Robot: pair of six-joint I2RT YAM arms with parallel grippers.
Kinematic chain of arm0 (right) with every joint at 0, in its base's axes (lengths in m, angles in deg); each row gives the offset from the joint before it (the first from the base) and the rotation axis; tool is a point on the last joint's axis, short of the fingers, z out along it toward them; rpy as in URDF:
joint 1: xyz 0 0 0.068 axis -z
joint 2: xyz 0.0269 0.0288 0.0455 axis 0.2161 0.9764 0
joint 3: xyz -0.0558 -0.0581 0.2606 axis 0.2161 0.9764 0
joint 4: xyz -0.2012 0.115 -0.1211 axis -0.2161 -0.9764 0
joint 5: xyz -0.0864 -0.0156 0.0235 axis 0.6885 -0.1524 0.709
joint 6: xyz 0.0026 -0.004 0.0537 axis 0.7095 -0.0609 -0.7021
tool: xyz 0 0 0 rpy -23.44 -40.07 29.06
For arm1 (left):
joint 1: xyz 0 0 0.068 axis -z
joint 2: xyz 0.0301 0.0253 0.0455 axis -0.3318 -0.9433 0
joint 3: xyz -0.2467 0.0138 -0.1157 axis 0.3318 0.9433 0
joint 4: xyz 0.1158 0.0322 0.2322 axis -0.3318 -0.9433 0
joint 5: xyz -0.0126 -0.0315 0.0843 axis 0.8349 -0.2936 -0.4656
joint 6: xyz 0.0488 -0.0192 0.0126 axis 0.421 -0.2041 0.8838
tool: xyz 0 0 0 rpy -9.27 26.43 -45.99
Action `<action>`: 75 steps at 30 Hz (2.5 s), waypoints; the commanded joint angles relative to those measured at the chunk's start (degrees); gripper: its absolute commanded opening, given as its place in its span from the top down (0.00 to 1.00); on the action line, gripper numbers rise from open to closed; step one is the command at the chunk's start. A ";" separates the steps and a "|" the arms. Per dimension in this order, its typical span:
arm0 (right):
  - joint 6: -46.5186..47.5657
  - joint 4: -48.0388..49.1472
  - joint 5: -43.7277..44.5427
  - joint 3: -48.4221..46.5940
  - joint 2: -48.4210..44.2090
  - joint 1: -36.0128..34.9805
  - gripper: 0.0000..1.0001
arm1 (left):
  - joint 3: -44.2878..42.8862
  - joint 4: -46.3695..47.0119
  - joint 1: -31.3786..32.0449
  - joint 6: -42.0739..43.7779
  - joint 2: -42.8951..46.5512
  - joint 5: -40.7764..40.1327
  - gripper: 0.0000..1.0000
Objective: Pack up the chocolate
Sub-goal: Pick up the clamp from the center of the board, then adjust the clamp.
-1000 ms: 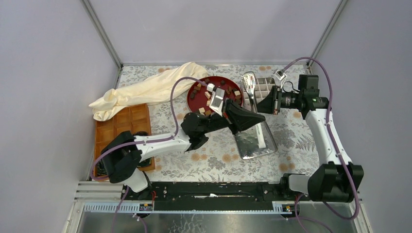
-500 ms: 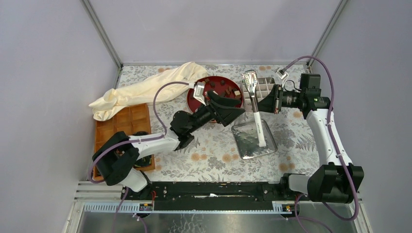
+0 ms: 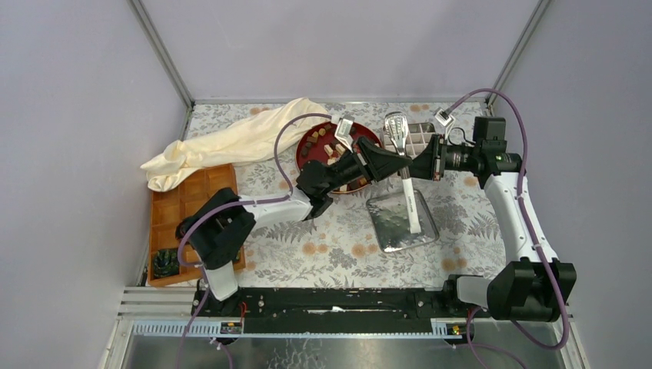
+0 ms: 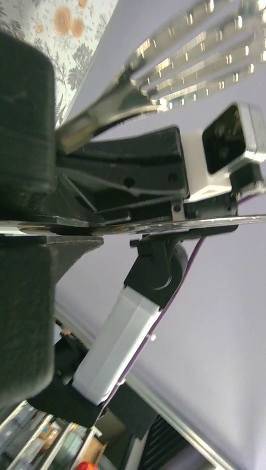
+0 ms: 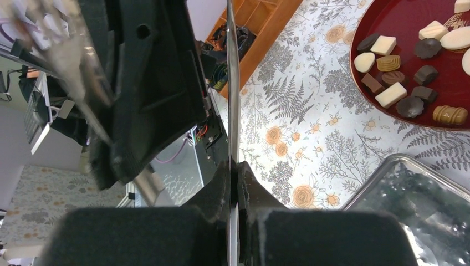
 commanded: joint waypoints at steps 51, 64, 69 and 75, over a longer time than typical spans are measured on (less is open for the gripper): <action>-17.59 24.32 0.60 1.86 -4.62 -9.46 0.00 | 2.71 18.35 -0.83 2.01 5.67 -14.67 1.00; -61.32 71.63 2.27 7.83 -4.79 -10.16 0.19 | 4.39 18.53 0.31 1.78 9.90 -26.56 1.00; -60.71 66.97 3.32 5.78 -3.76 -10.61 0.18 | 3.87 18.63 0.66 1.42 9.02 -26.74 1.00; -59.73 64.81 3.14 4.63 -3.36 -10.92 0.18 | 3.84 18.70 0.68 1.20 9.03 -26.45 1.00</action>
